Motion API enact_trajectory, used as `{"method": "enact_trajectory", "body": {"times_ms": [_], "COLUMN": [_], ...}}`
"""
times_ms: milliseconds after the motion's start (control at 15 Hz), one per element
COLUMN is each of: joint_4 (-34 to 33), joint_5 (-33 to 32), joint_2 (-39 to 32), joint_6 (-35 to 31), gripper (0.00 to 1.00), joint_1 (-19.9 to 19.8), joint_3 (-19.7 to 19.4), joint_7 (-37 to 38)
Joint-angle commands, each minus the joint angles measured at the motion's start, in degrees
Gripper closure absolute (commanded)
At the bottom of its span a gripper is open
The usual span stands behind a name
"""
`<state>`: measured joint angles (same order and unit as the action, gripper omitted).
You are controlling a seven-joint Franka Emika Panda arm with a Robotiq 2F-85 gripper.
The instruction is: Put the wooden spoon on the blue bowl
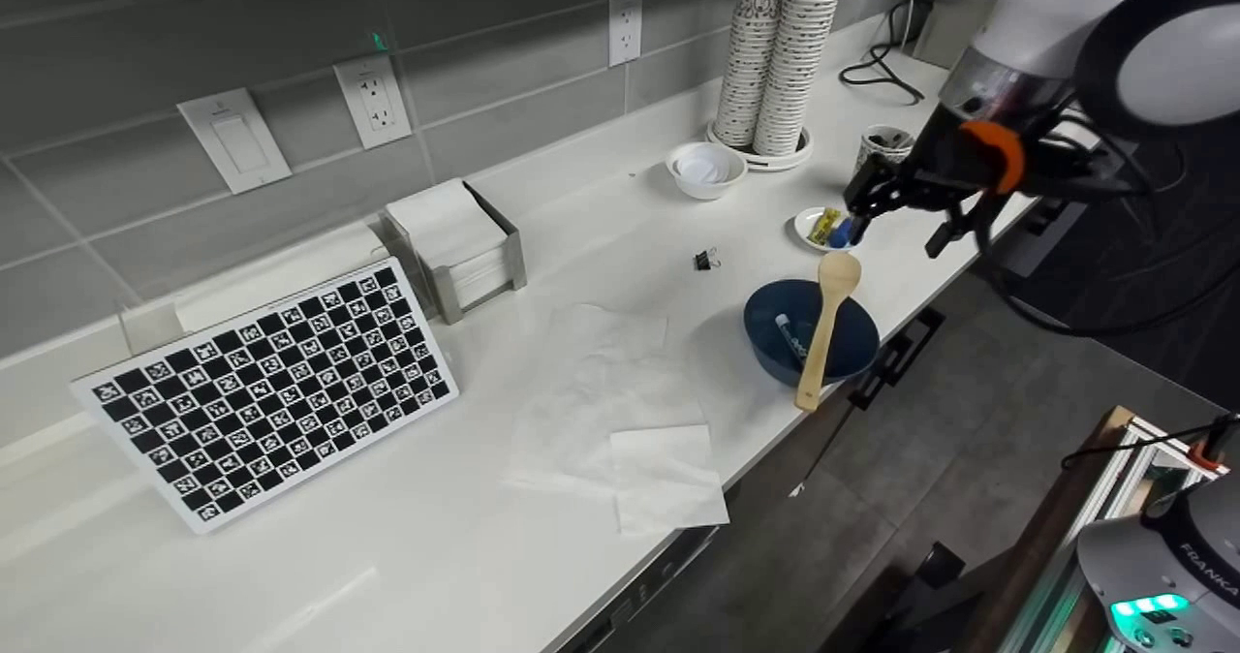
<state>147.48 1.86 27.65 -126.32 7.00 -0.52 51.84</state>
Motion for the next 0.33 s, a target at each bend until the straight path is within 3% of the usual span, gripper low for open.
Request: {"method": "enact_trajectory", "body": {"times_ms": [0, 133, 200, 267], "joint_4": [0.5, -1.7, -0.7, -1.1], "joint_5": [-1.0, -1.3, 2.8, 3.1], "joint_2": [10.5, 12.5, 9.1, 10.4], "joint_6": [8.1, 11.5, 8.6, 9.9], "gripper": [0.00, 0.00, 0.00, 0.00], "joint_1": [1.6, 1.7, -4.9, -5.3], "joint_3": [-8.3, -13.4, -4.9, -6.9], "joint_7": [-15.9, -25.4, -21.6, -25.5]}}
